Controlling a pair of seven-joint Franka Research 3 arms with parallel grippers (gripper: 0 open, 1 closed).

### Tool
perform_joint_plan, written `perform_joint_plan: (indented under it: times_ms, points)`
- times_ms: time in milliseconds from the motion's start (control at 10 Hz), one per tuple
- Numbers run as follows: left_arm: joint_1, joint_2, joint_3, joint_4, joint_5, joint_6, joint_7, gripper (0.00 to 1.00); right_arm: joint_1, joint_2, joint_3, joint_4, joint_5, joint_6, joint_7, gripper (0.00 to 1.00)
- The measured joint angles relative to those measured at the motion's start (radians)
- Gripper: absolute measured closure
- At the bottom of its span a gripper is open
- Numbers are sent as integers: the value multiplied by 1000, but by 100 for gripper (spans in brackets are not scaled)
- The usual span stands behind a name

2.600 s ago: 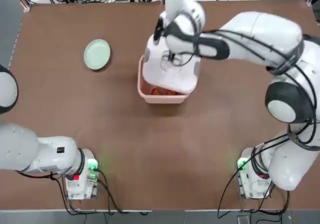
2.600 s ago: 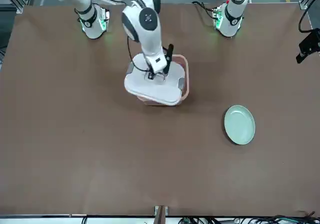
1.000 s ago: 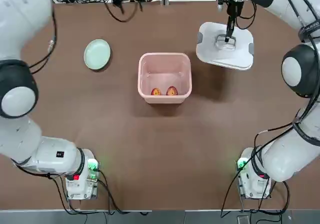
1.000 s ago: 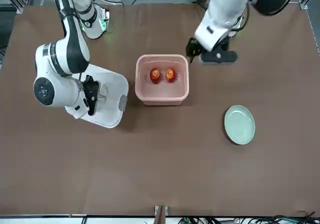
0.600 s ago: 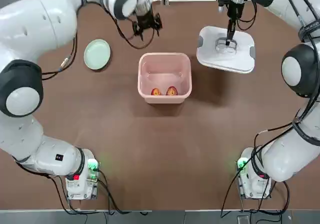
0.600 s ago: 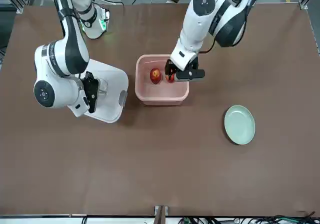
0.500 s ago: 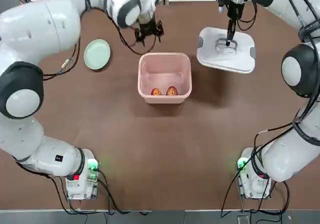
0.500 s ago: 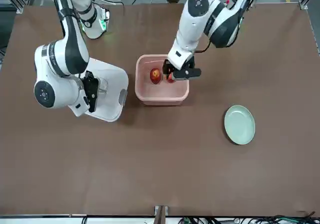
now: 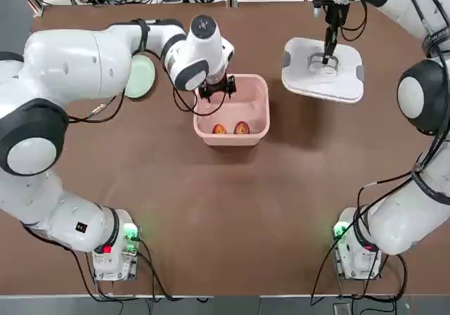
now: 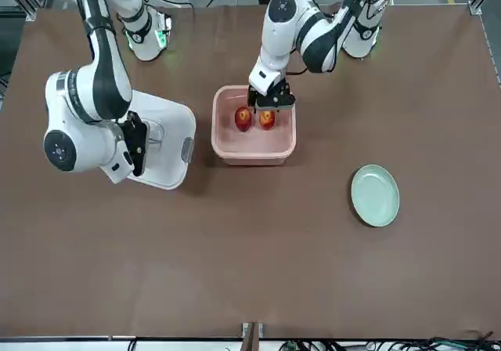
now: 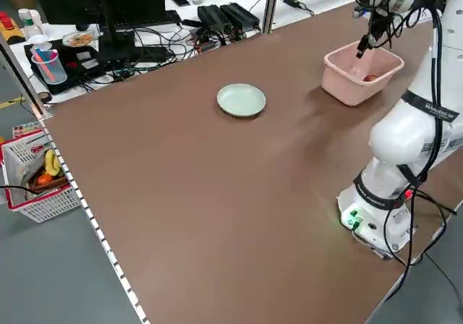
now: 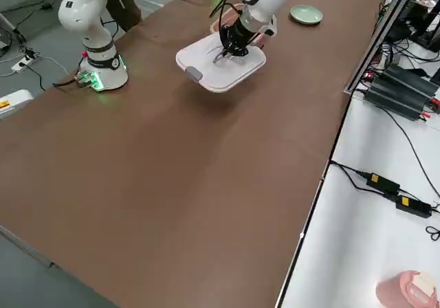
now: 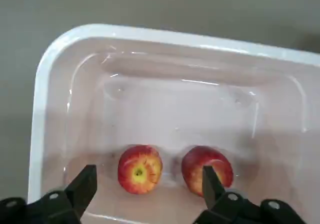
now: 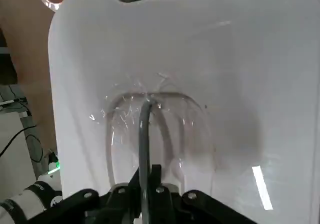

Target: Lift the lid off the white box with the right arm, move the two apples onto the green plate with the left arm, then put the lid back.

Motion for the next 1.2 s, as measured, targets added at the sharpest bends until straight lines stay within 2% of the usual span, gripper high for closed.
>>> perform_joint_plan:
  times_ms: [400, 700, 800, 1200]
  points:
    - [-21, 50, 0, -84, 40, 89, -65, 9, -7, 0, -3, 0, 0, -5, -11, 93]
    - [-24, 166, 1, -87, 291, 119, -269, 8, -7, 0, 1, 0, 1, -3, -12, 93]
    - [-24, 200, 1, -86, 340, 125, -319, 8, -6, 0, 2, 0, 1, -3, -12, 93]
    - [-25, 229, -10, -81, 355, 136, -343, 7, -7, 0, 2, -3, 1, -22, -12, 93]
